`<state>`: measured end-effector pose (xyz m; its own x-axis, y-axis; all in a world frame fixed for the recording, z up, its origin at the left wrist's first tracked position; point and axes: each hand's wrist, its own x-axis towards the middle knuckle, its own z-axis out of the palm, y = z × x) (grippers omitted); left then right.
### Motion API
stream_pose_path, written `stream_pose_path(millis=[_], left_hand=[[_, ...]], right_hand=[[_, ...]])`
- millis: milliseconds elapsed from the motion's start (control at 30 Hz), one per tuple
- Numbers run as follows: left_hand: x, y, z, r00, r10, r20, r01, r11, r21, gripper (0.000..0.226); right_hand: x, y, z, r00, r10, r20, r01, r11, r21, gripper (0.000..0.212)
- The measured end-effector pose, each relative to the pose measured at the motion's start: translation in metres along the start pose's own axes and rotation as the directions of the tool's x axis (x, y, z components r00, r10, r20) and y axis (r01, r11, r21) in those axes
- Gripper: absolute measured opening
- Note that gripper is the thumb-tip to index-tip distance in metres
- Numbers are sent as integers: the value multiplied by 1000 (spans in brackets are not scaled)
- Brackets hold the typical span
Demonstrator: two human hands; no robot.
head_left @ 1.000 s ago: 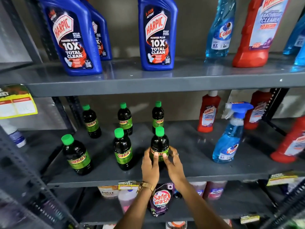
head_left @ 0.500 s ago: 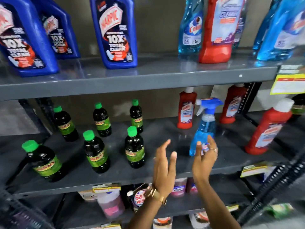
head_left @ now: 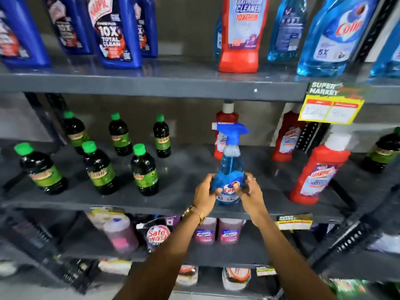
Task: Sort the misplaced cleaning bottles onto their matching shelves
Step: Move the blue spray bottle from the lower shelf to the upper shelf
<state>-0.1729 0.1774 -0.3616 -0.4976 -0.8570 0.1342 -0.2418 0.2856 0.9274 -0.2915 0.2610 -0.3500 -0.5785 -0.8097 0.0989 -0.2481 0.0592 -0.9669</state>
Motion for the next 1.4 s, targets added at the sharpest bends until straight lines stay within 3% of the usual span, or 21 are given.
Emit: stream_pose_path(millis=[200,333,533,667,833,1033,1400], left_hand=[[-51,78,-87,959,226,171,-254,952,169,36],[-76,159,-142,911,361,201,-393,907,152,35],[-66,255,-193,817,577,-6,-573,813,106,29],[-20,293,-212,783,594,-184,-587,804,92,30],[35,298,-227,807,537,-245,-523,843,127,24],[77,270,-219,854,437,-281,-310,863,400,35],[101,260,-209,848,408,-339,-287,890,355,34]], right_hand=[[-55,-72,-20,957,-274,93,273,962,24,32],[-77,-148,-29,884,-461,76,459,888,44,39],[-55,-270,-34,712,-702,23,702,712,16,38],[-15,-332,-14,638,-768,-60,764,641,-81,28],[37,-356,18,719,-692,-61,670,714,-204,28],[67,-349,47,856,-512,-73,454,811,-368,36],[85,-344,57,845,-529,-84,398,726,-561,47]])
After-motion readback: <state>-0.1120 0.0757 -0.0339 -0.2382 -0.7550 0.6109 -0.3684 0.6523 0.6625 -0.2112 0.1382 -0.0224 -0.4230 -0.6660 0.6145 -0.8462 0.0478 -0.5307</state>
